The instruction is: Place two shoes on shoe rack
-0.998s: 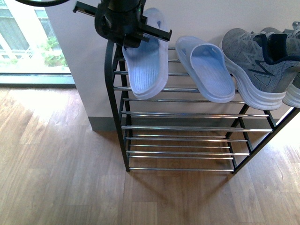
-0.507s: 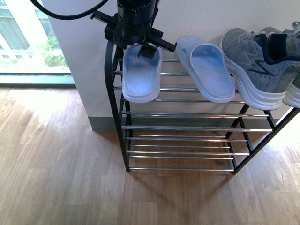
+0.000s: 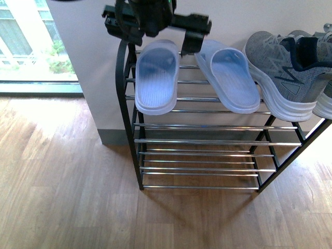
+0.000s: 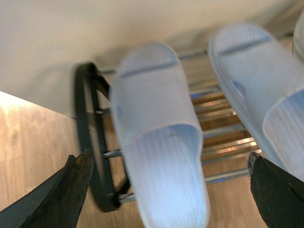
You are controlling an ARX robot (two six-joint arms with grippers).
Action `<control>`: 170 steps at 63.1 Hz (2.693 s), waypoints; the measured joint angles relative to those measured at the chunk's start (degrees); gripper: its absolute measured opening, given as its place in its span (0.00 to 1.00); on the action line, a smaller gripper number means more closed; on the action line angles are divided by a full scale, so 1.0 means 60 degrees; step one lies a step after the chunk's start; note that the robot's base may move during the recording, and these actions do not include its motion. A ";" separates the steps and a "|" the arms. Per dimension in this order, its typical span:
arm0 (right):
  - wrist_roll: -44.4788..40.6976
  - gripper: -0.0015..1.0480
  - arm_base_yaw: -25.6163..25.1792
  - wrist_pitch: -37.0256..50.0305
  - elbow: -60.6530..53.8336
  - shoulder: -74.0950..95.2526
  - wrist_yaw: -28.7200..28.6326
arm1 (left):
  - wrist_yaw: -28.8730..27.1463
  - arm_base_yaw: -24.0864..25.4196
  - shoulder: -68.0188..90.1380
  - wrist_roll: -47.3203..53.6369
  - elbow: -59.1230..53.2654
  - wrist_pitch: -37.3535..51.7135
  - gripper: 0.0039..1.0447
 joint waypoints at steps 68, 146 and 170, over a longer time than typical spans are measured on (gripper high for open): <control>0.0000 0.91 0.0000 -0.0004 0.0000 0.0000 0.0015 | 0.0270 0.3304 -0.8907 0.1257 -1.3453 1.1650 0.01; 0.0000 0.91 0.0000 -0.0004 0.0000 0.0000 0.0015 | 0.1231 0.4215 -1.6138 0.1275 -1.5959 0.7104 0.01; 0.0000 0.91 0.0000 -0.0004 0.0000 0.0000 0.0015 | 0.1231 0.4218 -1.7675 0.1275 -1.5959 0.5595 0.01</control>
